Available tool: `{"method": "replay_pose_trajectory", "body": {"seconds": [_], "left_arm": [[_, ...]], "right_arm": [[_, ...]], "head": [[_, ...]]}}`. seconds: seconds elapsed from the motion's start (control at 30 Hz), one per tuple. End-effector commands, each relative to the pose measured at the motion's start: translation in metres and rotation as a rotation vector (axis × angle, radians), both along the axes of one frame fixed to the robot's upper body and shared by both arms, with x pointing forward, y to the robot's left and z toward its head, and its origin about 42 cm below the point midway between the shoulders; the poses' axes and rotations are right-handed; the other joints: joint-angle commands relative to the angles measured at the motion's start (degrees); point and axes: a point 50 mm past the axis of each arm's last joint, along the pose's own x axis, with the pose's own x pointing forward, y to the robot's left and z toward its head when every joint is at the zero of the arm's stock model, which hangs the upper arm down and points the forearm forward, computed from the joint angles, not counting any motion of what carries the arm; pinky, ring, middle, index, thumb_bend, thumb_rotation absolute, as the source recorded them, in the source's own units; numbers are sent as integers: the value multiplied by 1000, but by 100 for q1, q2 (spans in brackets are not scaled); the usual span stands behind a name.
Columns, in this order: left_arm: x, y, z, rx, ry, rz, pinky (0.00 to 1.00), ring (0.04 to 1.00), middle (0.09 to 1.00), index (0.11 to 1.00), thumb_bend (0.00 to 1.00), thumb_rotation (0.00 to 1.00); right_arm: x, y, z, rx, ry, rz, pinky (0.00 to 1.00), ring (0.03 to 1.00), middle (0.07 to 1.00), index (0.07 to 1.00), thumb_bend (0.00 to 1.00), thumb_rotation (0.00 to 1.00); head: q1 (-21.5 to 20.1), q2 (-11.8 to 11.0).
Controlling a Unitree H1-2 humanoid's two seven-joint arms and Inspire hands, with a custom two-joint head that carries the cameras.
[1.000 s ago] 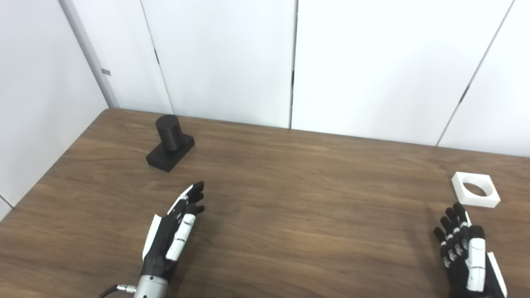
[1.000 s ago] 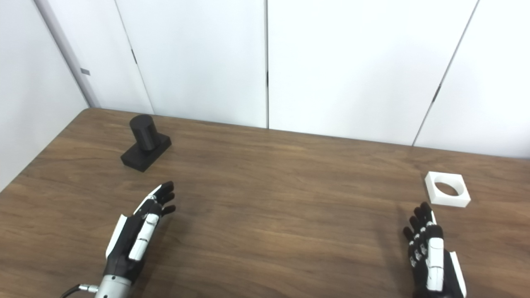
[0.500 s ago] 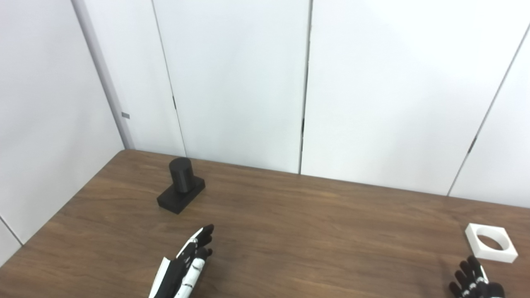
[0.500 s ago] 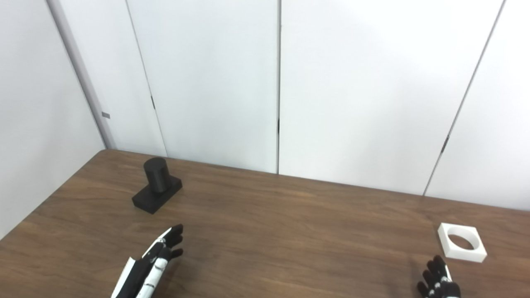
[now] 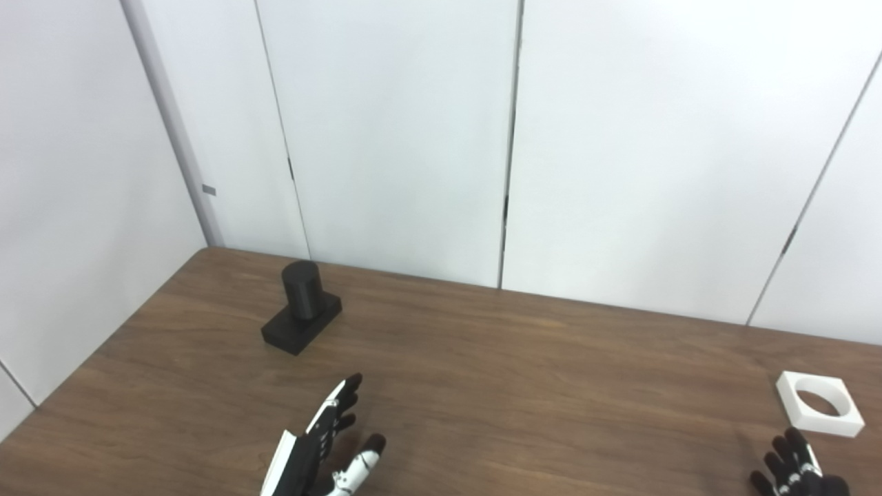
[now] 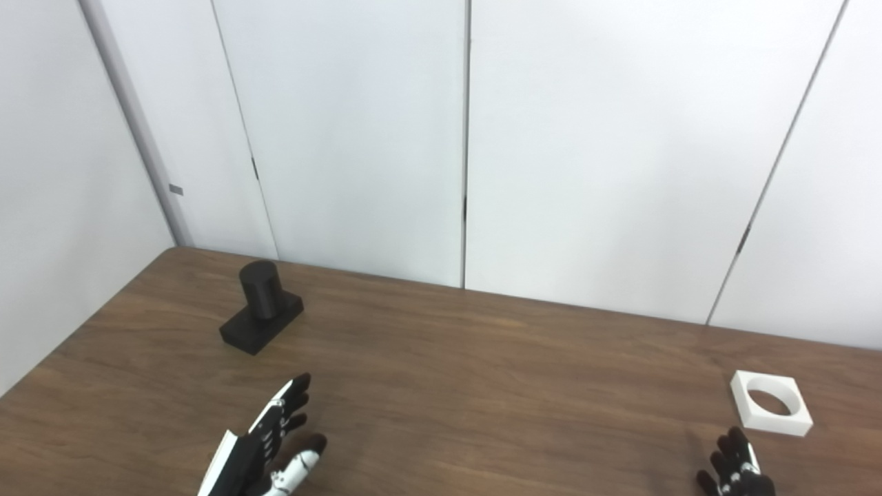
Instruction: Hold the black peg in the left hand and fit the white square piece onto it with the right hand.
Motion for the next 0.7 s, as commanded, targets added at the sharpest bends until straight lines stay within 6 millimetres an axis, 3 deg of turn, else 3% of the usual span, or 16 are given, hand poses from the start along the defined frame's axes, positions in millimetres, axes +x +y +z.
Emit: {"method": "replay_pose_trajectory", "body": {"seconds": [0.0,0.13,0.27,0.4,0.5,0.67], "left_arm": [[-3,-1,14,22,-69,84,840,913,923,909,604,360],[9,15,36,112,-114,174,845,909,929,924,654,374],[28,39,60,277,-160,316,947,953,939,907,768,404],[48,64,76,462,-124,424,884,927,930,899,840,458],[62,74,81,561,-102,483,821,929,925,889,866,502],[89,88,80,635,-63,538,841,921,917,870,872,530]], "right_arm": [[-40,-13,-11,-35,66,-11,1000,1000,1000,1000,680,1000],[-41,-13,-11,-41,65,-6,1000,1000,1000,1000,695,1000],[-42,-12,-10,-37,69,-7,1000,1000,1000,1000,696,1000],[-41,-12,-9,-39,70,-8,1000,1000,1000,1000,694,1000],[-41,-12,-8,-33,71,-5,1000,1000,1000,1000,699,1000],[-40,-14,-4,-32,67,-3,1000,1000,1000,1000,712,1000]], "head": [[0,24],[13,49],[36,79],[107,135],[205,233],[435,416]]}}
